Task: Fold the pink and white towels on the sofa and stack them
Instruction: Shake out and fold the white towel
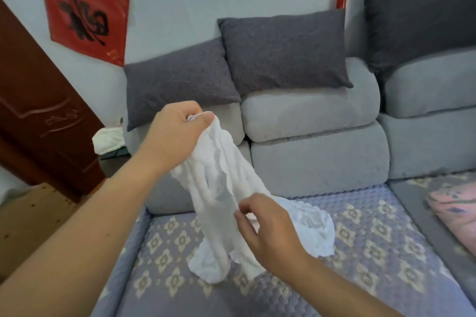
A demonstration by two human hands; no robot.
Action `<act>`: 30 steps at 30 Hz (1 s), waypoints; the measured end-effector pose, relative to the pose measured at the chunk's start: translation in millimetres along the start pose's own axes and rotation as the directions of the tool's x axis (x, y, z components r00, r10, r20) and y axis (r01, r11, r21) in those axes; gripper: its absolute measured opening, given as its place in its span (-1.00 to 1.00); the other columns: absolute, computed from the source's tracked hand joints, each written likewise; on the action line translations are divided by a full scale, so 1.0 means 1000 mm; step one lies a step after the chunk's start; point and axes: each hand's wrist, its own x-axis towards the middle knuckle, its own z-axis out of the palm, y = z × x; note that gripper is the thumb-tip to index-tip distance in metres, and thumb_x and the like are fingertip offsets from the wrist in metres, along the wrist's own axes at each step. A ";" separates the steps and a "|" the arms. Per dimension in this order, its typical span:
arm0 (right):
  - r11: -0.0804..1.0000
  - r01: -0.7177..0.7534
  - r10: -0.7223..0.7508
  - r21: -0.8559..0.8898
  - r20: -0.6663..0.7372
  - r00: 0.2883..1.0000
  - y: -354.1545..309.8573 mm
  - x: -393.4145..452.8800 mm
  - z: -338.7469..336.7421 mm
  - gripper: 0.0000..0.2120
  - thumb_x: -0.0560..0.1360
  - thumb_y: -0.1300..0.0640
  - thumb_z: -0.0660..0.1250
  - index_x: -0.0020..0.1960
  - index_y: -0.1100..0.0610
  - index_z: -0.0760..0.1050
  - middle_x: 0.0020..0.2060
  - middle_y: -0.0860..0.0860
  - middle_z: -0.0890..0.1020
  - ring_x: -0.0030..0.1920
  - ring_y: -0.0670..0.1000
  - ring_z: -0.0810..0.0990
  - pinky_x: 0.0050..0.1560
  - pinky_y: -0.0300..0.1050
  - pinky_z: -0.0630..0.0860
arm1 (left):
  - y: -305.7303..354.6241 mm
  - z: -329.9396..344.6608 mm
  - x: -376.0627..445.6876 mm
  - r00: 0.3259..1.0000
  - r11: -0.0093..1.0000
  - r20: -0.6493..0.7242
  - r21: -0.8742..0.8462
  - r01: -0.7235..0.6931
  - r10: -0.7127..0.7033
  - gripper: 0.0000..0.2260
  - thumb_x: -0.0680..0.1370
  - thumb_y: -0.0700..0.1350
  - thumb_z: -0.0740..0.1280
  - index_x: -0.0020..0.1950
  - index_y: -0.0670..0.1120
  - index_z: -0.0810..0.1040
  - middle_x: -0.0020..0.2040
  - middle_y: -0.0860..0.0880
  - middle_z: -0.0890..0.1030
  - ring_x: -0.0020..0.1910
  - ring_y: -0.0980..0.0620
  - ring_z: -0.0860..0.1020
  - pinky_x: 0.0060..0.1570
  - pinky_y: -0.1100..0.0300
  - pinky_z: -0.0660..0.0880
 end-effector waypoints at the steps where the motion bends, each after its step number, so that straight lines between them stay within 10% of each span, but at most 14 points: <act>1: 0.997 -0.055 0.052 0.058 0.065 0.997 0.002 -0.010 -0.002 -0.88 0.61 -0.04 0.21 0.03 -0.03 0.47 -0.14 -0.17 0.60 -0.14 -0.13 0.56 -0.10 -0.22 0.49 | 0.002 0.004 -0.002 1.000 1.000 -0.018 -0.001 0.021 -0.021 -0.64 0.58 -0.03 0.35 -0.25 -0.27 0.41 -0.39 0.00 0.36 -0.40 0.12 0.32 -0.35 0.21 0.29; 5: 0.935 -0.351 0.291 0.051 0.454 0.842 0.035 -0.043 0.003 -0.59 0.58 -0.15 0.27 0.38 -0.22 0.24 0.20 -0.22 0.58 0.11 -0.12 0.59 0.08 -0.19 0.51 | 0.007 0.016 -0.007 0.993 0.993 -0.060 -0.065 0.099 -0.103 -0.63 0.60 -0.04 0.34 -0.23 -0.30 0.40 -0.37 -0.03 0.34 -0.39 0.11 0.31 -0.34 0.19 0.26; 11: 0.896 -0.173 0.443 -0.409 0.790 0.424 0.110 -0.109 0.002 -0.38 0.53 -0.09 0.32 0.54 -0.16 0.19 0.42 0.01 0.45 0.39 0.11 0.43 0.39 0.05 0.31 | -0.002 0.012 0.011 0.950 0.977 -0.232 -0.084 0.196 -0.211 -0.64 0.58 -0.01 0.32 -0.27 -0.25 0.39 -0.39 0.03 0.33 -0.35 0.05 0.32 -0.29 0.10 0.27; 15: 0.737 0.044 0.404 -0.674 0.493 0.771 0.158 -0.150 -0.028 -0.34 -0.01 -0.04 0.60 0.09 -0.09 0.61 -0.20 -0.15 0.68 -0.10 0.01 0.68 0.26 0.17 0.36 | -0.037 0.006 0.005 0.915 0.956 -0.289 0.001 0.292 -0.280 -0.63 0.61 0.00 0.28 -0.21 -0.29 0.42 -0.31 -0.08 0.40 -0.29 -0.01 0.37 -0.23 0.06 0.30; 18: 0.711 -0.055 0.238 -0.701 0.167 0.957 0.176 -0.142 -0.076 -0.90 0.35 0.02 0.46 -0.14 -0.01 0.65 -0.22 -0.06 0.62 -0.05 0.11 0.61 0.04 0.13 0.46 | -0.071 0.007 -0.014 0.913 0.935 -0.244 0.059 0.350 -0.327 -0.65 0.63 -0.02 0.27 -0.27 -0.20 0.40 -0.32 -0.07 0.42 -0.28 -0.05 0.38 -0.19 0.05 0.31; 24: 0.630 -0.269 0.153 -0.729 -0.223 0.963 0.199 -0.082 -0.168 -0.88 0.34 0.12 0.46 -0.16 0.14 0.71 0.12 0.24 0.57 0.11 0.35 0.52 0.18 0.16 0.36 | -0.126 0.009 -0.047 0.930 0.902 -0.115 0.228 0.367 -0.349 -0.66 0.63 0.05 0.29 -0.22 -0.16 0.48 -0.24 -0.15 0.56 -0.18 -0.19 0.50 -0.17 -0.01 0.36; 30: 0.835 -0.362 0.338 -0.415 -0.133 0.932 0.185 -0.034 -0.203 -0.91 0.47 0.24 0.49 -0.08 0.11 0.74 -0.03 -0.02 0.73 0.06 0.07 0.68 0.01 -0.34 0.39 | -0.134 0.014 -0.073 0.884 0.887 -0.202 0.113 0.448 -0.421 -0.65 0.64 0.01 0.28 -0.21 -0.22 0.47 -0.24 -0.18 0.53 -0.21 -0.18 0.45 -0.19 -0.02 0.32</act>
